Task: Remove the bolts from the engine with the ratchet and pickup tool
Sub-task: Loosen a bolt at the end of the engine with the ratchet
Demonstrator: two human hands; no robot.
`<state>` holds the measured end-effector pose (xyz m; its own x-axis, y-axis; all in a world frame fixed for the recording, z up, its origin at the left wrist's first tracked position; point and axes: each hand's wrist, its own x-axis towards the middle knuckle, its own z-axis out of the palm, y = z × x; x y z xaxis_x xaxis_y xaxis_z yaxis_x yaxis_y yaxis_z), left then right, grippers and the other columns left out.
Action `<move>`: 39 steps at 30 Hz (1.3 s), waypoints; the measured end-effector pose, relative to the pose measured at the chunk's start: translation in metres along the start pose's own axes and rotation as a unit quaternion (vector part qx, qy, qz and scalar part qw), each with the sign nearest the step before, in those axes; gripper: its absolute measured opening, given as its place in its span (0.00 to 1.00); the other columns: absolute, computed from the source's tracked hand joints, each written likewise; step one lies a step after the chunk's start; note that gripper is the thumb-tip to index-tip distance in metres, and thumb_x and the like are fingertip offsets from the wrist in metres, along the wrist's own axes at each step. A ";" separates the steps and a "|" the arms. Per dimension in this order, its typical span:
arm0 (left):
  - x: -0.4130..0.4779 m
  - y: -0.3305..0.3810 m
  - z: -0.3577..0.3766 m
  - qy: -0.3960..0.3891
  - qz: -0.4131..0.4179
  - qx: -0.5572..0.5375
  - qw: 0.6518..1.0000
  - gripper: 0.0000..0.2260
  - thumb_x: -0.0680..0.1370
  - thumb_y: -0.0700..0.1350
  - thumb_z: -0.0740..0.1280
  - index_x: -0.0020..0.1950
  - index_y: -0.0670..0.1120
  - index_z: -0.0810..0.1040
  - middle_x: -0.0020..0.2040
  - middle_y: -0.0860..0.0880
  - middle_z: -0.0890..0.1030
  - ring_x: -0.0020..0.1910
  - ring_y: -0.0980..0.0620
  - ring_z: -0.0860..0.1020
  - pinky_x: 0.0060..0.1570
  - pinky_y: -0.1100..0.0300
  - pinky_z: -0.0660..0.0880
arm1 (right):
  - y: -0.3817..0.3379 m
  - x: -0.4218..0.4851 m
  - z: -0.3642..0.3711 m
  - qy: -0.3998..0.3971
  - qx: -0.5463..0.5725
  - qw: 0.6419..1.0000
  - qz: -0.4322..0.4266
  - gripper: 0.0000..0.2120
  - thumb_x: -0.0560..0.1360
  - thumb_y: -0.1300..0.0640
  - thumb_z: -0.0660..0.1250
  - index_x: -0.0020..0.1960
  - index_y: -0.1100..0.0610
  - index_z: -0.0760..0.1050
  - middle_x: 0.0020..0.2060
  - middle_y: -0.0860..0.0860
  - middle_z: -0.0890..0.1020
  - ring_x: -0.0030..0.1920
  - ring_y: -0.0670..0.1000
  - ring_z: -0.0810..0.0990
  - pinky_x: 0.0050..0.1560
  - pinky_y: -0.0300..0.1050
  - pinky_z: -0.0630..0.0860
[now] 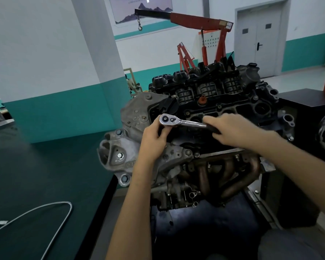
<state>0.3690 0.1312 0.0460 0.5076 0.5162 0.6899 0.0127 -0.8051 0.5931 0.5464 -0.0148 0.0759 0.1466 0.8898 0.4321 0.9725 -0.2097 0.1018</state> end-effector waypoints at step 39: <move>0.000 -0.005 0.005 0.042 0.004 -0.035 0.998 0.10 0.77 0.36 0.64 0.45 0.51 0.76 0.43 0.53 0.84 0.46 0.59 0.81 0.48 0.65 0.75 | -0.146 -0.041 0.073 0.054 0.453 0.874 0.168 0.20 0.72 0.61 0.64 0.63 0.55 0.66 0.39 0.57 0.79 0.41 0.60 0.79 0.41 0.51 0.77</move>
<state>0.3732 0.1342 0.0413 0.4330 0.5348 0.7256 -0.0531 -0.7884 0.6128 0.4122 0.0094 -0.0222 0.4819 0.7856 0.3881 0.6284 -0.0011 -0.7779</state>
